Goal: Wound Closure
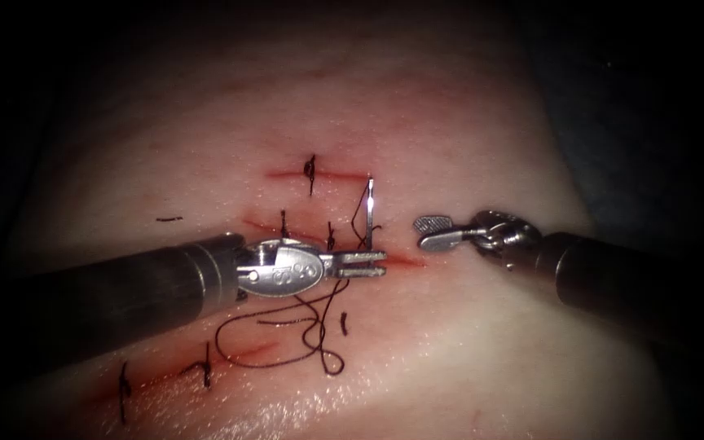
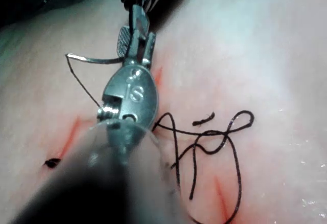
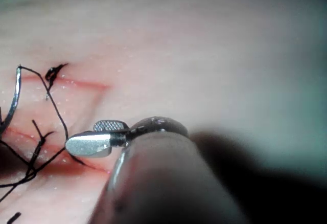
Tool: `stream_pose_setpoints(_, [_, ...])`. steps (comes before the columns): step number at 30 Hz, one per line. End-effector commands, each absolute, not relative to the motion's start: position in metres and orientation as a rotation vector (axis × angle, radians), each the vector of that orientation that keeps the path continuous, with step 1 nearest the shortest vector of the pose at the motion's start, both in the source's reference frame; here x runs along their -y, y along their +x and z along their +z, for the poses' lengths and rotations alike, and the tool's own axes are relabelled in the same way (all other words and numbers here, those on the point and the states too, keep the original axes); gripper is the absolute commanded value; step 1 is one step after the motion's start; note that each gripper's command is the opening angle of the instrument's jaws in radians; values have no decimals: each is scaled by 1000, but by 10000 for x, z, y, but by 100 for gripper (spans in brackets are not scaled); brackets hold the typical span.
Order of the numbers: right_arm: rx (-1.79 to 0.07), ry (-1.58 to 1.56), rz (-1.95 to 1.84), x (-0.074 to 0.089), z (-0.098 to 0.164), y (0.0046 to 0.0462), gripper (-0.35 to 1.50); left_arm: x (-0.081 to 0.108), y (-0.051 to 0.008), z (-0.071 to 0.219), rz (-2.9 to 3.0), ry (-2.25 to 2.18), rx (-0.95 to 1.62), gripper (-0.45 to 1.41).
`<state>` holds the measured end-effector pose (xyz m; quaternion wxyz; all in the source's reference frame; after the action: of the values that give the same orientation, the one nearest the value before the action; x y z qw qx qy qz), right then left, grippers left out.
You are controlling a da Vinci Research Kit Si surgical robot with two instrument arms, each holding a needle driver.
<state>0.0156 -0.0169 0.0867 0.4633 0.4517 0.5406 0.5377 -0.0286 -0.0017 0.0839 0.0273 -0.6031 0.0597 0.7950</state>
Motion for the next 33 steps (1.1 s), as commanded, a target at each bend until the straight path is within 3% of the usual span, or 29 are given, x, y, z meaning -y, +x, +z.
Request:
stream_pose_setpoints(1, [-1327,1128,1332,167,865,173,141,19,-293,847,2457,-1863,-198,-45])
stream_pose_setpoints(14, [-1293,1169,1407,166,855,206,141,35,-302,853,2505,-1841,-288,-45])
stream_pose_setpoints(33, [-1206,1109,1463,159,851,212,146,41,-309,849,2555,-1822,-388,-45])
